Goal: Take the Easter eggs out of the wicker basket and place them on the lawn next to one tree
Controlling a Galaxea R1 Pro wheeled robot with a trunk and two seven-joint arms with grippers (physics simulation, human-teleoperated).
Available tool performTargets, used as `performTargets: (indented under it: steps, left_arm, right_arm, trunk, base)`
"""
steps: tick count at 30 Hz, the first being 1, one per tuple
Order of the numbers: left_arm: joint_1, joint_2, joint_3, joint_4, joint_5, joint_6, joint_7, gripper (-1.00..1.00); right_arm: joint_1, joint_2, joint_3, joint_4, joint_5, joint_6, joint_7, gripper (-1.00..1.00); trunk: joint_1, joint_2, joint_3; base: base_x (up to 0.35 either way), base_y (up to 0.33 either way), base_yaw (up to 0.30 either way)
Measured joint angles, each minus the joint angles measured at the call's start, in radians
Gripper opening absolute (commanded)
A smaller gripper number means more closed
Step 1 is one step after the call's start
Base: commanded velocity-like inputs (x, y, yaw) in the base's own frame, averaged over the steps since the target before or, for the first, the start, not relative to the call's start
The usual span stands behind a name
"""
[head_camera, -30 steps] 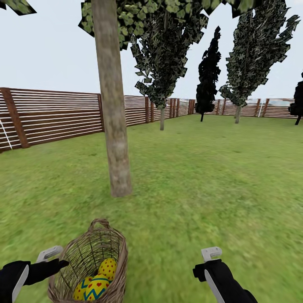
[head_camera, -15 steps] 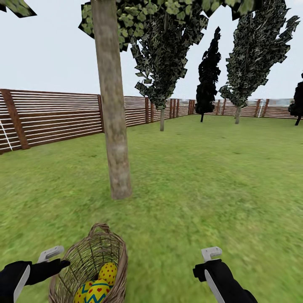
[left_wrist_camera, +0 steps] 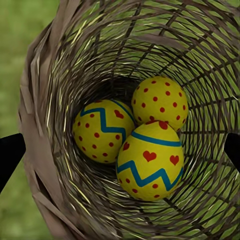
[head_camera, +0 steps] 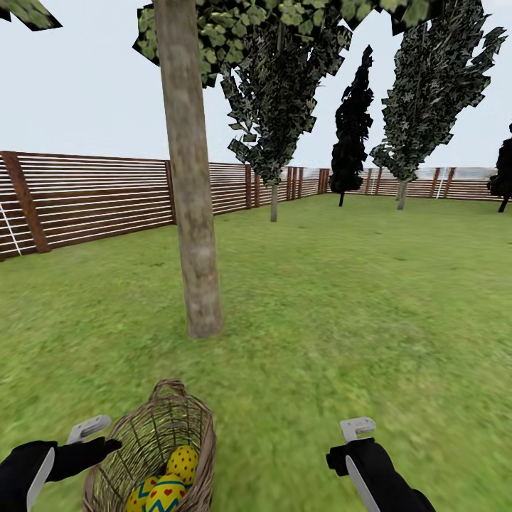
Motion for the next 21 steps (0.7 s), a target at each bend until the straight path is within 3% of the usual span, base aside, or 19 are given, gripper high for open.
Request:
performTargets:
  steps: [8,12,16,21]
  left_arm:
    - [0.000,-0.001,0.000,0.000,0.000,0.000,-0.001,1.00]
    - [0.000,-0.011,-0.001,0.000,0.000,-0.001,0.001,1.00]
    - [0.001,-0.034,-0.009,-0.001,-0.073,0.002,0.005,1.00]
    - [0.000,-0.039,-0.010,0.000,-0.101,0.002,0.004,1.00]
  right_arm:
    - [0.000,-0.001,0.000,0.000,0.000,0.000,0.001,1.00]
    - [0.000,-0.001,0.000,0.000,0.000,0.000,0.000,1.00]
    - [0.000,0.000,0.000,0.000,0.000,0.000,0.000,1.00]
    - [0.000,-0.001,0.000,0.000,0.000,0.000,0.001,1.00]
  trunk:
    - [0.000,0.000,0.000]
    - [-0.015,0.028,0.012]
    - [-0.031,0.056,0.025]
    - [-0.050,0.091,0.041]
  base:
    - [0.000,0.000,0.000]
    - [0.000,0.000,0.000]
    - [0.000,0.000,0.000]
    - [0.000,0.000,0.000]
